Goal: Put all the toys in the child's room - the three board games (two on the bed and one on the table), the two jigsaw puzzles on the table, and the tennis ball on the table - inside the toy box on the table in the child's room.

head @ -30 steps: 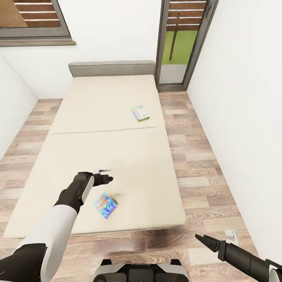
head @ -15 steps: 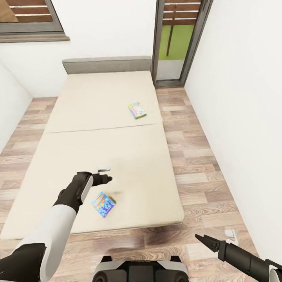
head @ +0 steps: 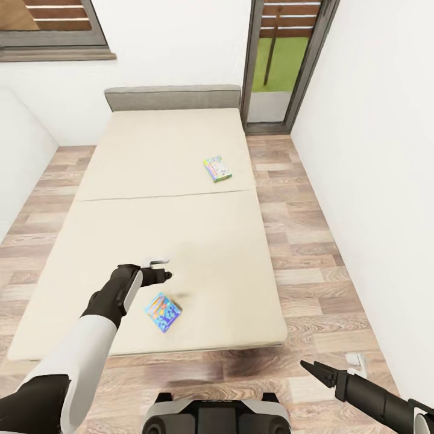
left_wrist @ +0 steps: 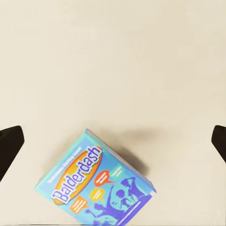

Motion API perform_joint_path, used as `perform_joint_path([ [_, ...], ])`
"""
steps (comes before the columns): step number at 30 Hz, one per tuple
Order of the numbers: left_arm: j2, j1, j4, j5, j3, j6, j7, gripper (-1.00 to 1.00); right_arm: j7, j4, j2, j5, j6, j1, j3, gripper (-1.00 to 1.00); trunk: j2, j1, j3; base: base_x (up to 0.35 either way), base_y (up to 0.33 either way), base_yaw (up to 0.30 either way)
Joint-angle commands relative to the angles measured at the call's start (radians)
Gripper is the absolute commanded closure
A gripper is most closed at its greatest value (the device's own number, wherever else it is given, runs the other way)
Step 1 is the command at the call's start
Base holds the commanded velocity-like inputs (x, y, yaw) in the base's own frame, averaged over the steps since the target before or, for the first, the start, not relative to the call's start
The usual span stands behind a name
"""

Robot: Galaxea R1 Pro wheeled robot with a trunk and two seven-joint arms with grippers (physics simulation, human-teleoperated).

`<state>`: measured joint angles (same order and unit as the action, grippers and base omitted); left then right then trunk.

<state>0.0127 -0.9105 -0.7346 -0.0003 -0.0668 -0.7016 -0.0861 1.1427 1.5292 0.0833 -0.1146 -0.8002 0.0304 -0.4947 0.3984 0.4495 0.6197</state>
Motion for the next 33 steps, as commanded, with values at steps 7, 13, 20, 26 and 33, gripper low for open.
perform_joint_path([
  [7,0.001,-0.001,0.0,-0.001,-0.005,-0.005,-0.004,-1.0,0.002,0.0,0.001,-0.004,-0.005,0.0,-0.001,-1.0,0.002,0.001,0.001,0.0,0.0,0.25],
  [13,0.001,-0.001,0.0,0.0,-0.005,-0.005,-0.004,-1.0,0.004,0.0,0.001,-0.004,-0.005,0.0,-0.001,-1.0,0.002,0.001,0.001,0.0,0.0,0.106],
  [20,0.0,-0.001,0.0,0.0,-0.005,-0.004,-0.004,-1.0,0.007,0.0,0.001,-0.004,-0.005,0.0,-0.001,-1.0,0.002,0.001,0.001,0.0,0.0,0.026],
  [26,0.0,-0.001,0.0,0.001,-0.005,-0.004,-0.004,-1.0,0.005,0.0,0.001,-0.004,-0.005,0.0,-0.001,-1.0,0.002,0.001,0.003,0.0,0.0,0.006],
  [33,0.001,-0.002,-0.001,0.001,-0.005,-0.003,-0.004,-1.0,0.004,0.0,0.001,-0.005,-0.007,0.0,-0.001,-1.0,0.002,0.001,0.01,0.0,0.0,0.002],
])
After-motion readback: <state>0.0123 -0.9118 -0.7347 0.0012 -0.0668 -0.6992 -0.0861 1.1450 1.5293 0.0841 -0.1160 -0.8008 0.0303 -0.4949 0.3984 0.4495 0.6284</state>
